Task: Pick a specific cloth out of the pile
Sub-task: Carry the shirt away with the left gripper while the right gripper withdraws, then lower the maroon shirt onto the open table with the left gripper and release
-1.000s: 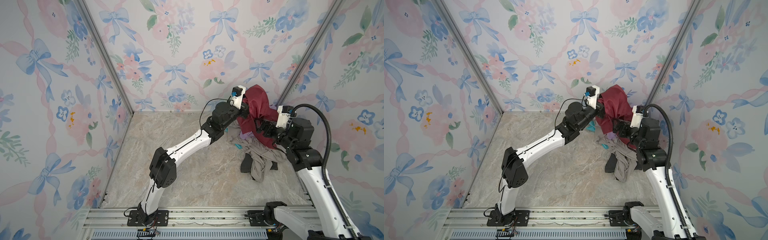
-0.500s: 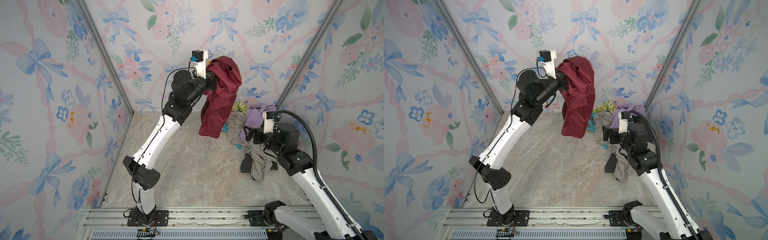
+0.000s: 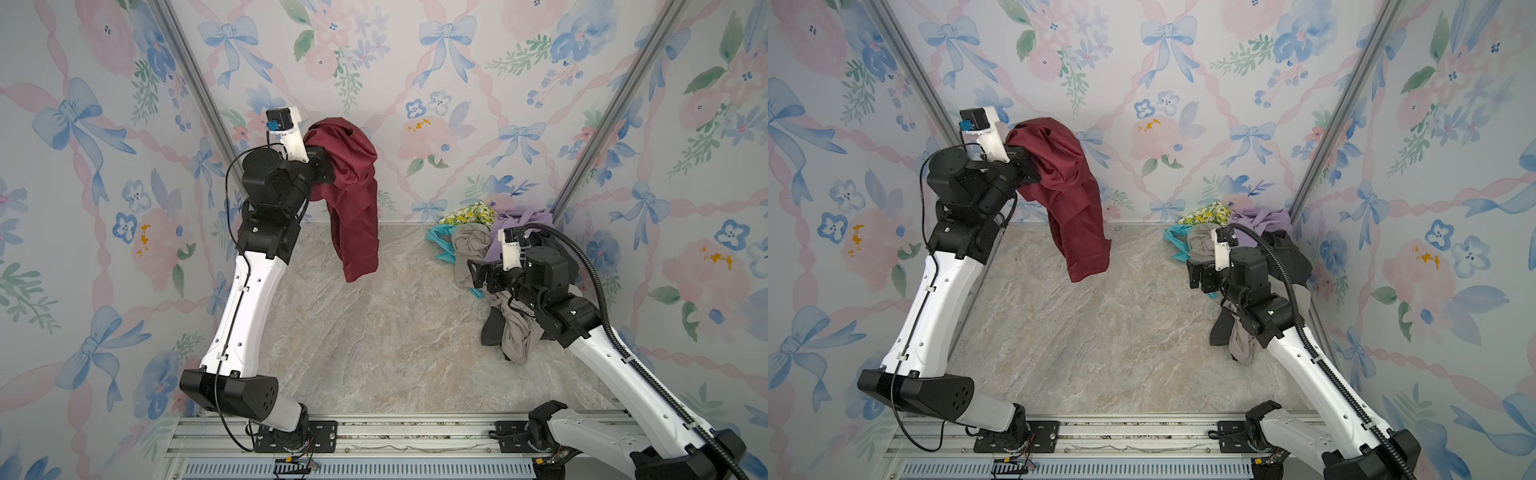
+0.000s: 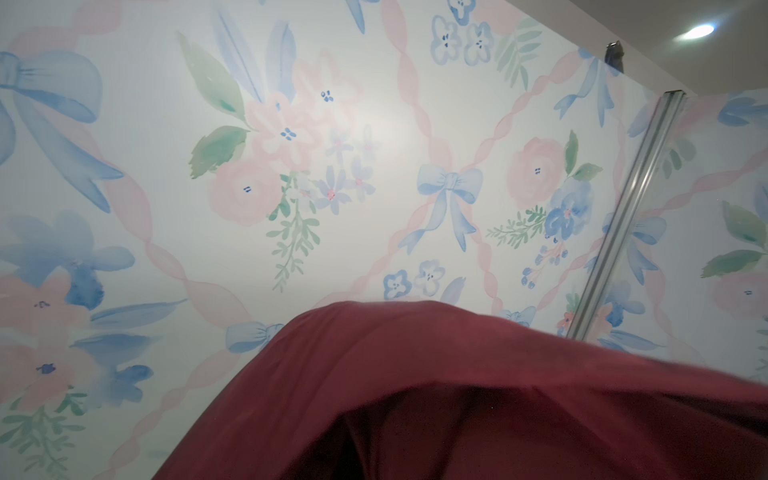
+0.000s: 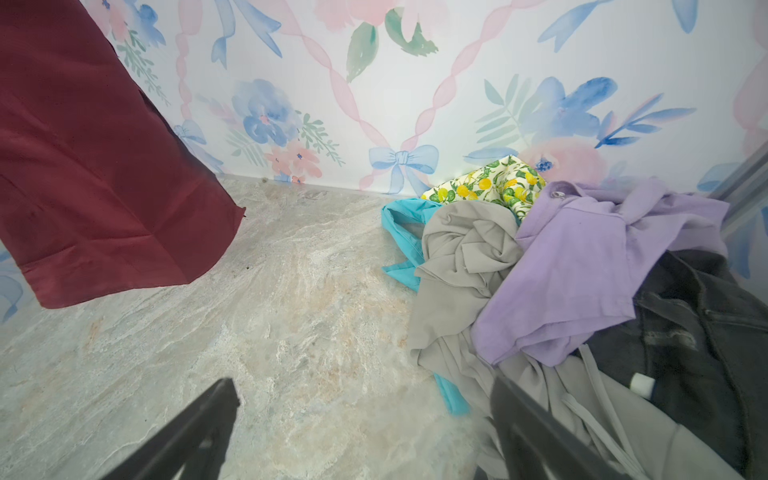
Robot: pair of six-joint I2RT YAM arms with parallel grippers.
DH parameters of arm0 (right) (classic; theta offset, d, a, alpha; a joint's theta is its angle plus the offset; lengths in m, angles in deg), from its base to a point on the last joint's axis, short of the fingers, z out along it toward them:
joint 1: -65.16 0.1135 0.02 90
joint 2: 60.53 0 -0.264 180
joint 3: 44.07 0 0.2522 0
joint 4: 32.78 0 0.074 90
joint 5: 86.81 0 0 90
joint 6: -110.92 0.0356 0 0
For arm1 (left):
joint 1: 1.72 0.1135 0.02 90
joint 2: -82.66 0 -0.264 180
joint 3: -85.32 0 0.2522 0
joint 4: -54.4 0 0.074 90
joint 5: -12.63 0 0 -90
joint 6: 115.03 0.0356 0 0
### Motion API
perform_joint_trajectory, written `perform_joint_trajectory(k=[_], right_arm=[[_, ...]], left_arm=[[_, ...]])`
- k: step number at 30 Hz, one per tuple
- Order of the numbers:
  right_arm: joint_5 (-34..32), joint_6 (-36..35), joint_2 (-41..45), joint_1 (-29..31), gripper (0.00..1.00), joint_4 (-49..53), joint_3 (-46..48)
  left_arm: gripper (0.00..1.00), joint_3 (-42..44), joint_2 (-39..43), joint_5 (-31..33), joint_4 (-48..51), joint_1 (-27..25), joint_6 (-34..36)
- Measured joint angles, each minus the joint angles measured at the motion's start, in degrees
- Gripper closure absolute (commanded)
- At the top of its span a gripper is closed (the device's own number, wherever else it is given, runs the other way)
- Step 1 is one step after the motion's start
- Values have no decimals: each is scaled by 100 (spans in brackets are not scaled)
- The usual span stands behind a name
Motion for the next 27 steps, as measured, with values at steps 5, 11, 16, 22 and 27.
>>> perform_joint_trajectory(k=[5, 11, 16, 22, 27], right_arm=[[-153, -52, -258, 455, 3, -98, 0], [-227, -31, -470, 824, 3, -317, 0], [-229, 2, -634, 1003, 3, -522, 0], [-251, 13, -686, 1019, 3, -697, 46], [-319, 13, -684, 1019, 3, -761, 151]], left_arm=[[100, 763, 55, 420, 20, 361, 72], [100, 1246, -131, 841, 46, 800, 92], [100, 1720, -199, 1211, -195, 1001, 92], [100, 2625, -278, 1351, -651, 1021, 83], [100, 3497, -540, 1410, -935, 1021, -68]])
